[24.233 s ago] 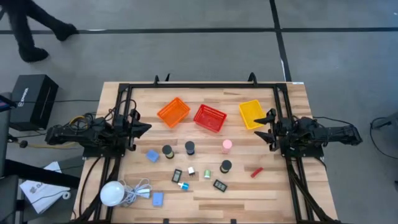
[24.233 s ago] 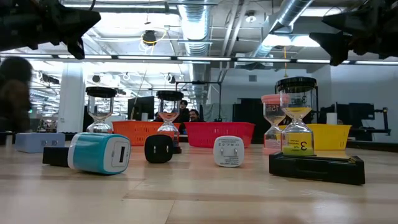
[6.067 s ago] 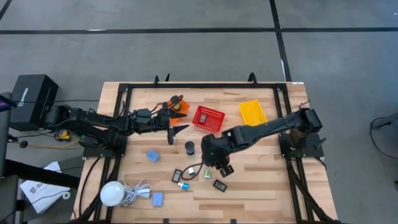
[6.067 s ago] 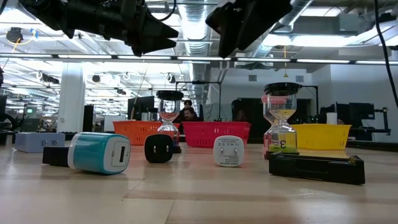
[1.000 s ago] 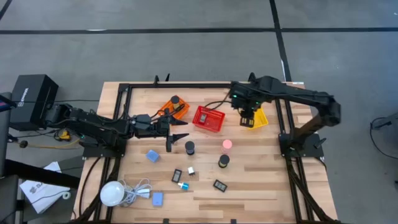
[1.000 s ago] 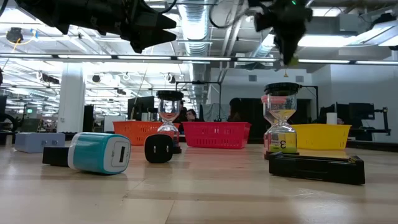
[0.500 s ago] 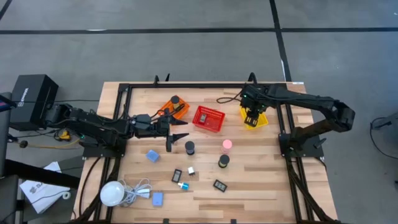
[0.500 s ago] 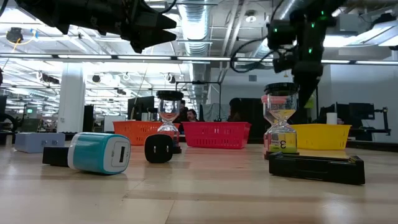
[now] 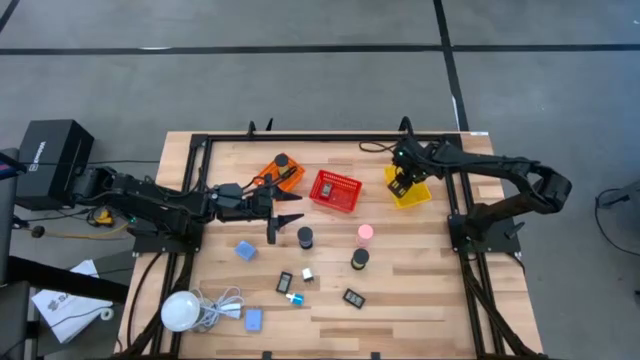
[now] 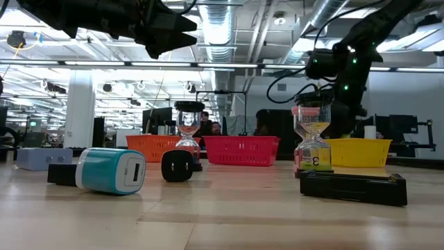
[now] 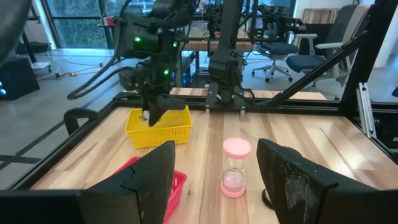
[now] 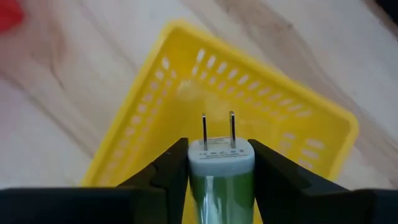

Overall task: Pick & Place Office items
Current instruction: Put the green charger adapter into the yellow bin, then put the blue hourglass into the orange bin

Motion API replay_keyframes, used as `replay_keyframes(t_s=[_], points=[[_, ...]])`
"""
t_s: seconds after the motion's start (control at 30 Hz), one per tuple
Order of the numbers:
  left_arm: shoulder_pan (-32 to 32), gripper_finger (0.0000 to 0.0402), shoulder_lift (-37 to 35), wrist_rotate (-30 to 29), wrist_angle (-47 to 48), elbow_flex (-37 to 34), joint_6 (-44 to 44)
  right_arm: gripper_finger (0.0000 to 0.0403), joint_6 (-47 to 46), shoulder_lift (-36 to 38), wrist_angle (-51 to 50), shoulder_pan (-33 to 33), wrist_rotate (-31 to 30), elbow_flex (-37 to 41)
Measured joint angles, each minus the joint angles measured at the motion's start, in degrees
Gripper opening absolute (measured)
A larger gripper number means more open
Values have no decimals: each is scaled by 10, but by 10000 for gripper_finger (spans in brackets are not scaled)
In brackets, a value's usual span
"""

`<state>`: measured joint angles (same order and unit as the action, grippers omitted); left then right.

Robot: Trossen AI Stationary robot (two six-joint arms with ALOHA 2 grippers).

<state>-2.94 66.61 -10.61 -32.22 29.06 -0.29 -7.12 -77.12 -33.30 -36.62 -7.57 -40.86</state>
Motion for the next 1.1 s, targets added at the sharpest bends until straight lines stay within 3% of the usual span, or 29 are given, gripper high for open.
replay_keyframes(t_s=[0.57, 0.83, 1.1], points=[[0, 222, 0, 0, 0, 0, 0, 214, -30, 0, 13, 5, -15, 7], [0, 222, 0, 0, 3, 0, -10, 214, -47, 1, -73, 8, -14, -68], [0, 222, 0, 0, 3, 0, -22, 214, -21, 98, -65, 58, -15, -114]])
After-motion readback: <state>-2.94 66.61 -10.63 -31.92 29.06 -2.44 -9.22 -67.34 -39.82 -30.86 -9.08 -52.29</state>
